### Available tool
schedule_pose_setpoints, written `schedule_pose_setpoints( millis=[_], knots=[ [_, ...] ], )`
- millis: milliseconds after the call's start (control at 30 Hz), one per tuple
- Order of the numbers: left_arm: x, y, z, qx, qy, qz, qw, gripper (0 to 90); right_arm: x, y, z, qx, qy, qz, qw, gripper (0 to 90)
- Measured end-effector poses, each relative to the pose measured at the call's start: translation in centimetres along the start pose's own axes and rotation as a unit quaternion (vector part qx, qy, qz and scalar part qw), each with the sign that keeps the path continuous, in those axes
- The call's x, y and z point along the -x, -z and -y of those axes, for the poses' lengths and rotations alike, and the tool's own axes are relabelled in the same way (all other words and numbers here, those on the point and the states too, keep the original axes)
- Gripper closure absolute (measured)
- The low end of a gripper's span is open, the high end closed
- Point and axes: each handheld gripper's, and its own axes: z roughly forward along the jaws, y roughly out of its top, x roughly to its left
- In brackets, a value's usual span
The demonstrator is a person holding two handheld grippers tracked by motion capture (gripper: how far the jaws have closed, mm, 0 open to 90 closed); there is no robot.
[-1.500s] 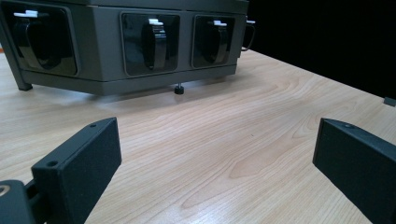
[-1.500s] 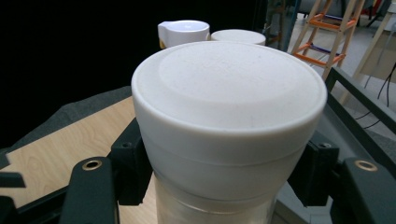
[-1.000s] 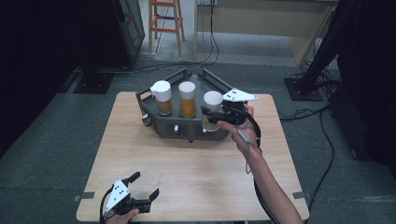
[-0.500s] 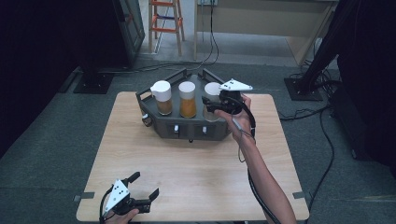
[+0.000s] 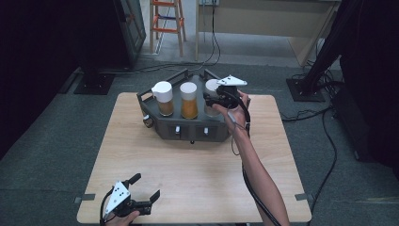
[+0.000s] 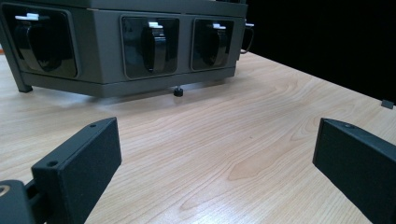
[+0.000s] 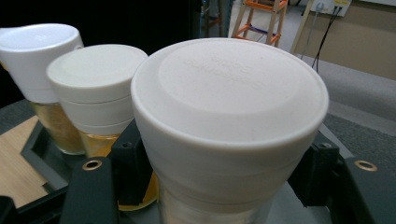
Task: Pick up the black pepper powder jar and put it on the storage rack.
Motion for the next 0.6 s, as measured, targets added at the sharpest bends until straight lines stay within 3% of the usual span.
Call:
schedule_pose_setpoints(
  millis=[300,600],
  knots=[
    [0.0,0.0,0.0,0.000,0.002,0.000,1.0000,0.9,0.1,-1.7,0.6,-0.011,-0.010,0.010,0.9998,34.4],
    [0.0,-0.1,0.1,-0.002,0.001,0.001,1.0000,0.9,0.1,-2.3,1.0,-0.012,-0.014,0.013,0.9997,34.4]
  ],
)
